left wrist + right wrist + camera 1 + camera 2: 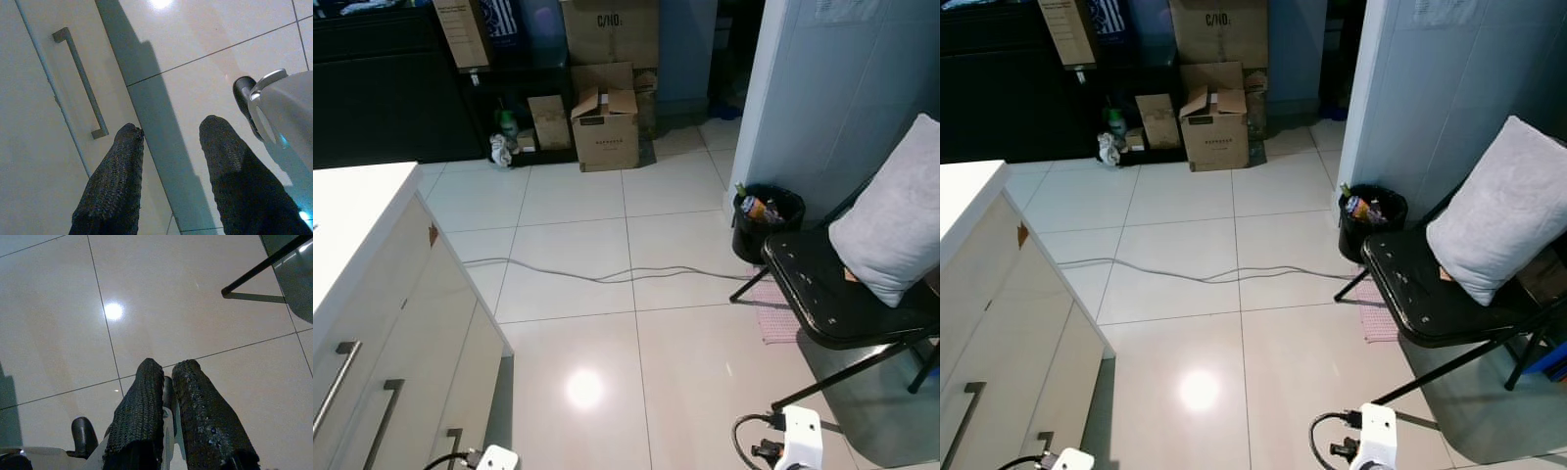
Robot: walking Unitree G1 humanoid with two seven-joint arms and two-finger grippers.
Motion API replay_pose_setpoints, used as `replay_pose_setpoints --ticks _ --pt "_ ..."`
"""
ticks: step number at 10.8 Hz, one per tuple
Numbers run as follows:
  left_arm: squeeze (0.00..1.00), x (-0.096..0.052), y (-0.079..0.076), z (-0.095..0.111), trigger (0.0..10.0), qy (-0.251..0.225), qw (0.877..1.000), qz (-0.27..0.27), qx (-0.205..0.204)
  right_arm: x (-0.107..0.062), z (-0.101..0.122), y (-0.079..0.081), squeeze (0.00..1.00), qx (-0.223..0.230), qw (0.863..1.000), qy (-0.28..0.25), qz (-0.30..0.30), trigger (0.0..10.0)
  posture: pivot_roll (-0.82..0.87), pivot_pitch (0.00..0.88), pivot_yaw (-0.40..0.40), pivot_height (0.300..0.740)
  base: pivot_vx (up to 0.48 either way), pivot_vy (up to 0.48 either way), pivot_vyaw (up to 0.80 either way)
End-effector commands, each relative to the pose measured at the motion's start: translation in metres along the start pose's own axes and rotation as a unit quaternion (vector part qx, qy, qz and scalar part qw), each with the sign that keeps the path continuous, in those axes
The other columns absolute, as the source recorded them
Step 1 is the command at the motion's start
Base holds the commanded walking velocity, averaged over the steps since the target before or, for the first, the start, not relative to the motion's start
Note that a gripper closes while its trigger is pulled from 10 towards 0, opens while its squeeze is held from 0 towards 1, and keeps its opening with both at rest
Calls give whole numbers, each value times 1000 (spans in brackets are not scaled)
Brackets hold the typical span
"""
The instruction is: Kitchen organization
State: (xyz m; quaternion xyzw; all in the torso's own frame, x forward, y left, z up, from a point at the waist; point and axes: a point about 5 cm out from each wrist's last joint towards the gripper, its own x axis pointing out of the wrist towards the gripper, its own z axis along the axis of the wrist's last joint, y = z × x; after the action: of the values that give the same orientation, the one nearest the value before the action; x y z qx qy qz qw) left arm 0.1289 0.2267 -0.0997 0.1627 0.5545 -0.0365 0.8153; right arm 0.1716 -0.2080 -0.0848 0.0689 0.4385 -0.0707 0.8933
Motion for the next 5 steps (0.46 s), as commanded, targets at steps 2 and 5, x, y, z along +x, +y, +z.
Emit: replay_pose_setpoints --ticks 2,5 --pt "0 0 2 -3 10000 5 1000 1 7 0 -2 3 0 -6 1000 4 1 10000 -12 0 93 740 0 0 0" --pt "0 0 2 -2 10000 2 1000 0 2 0 -1 4 0 -17 1000 4 8 10000 -12 0 91 740 0 0 492"
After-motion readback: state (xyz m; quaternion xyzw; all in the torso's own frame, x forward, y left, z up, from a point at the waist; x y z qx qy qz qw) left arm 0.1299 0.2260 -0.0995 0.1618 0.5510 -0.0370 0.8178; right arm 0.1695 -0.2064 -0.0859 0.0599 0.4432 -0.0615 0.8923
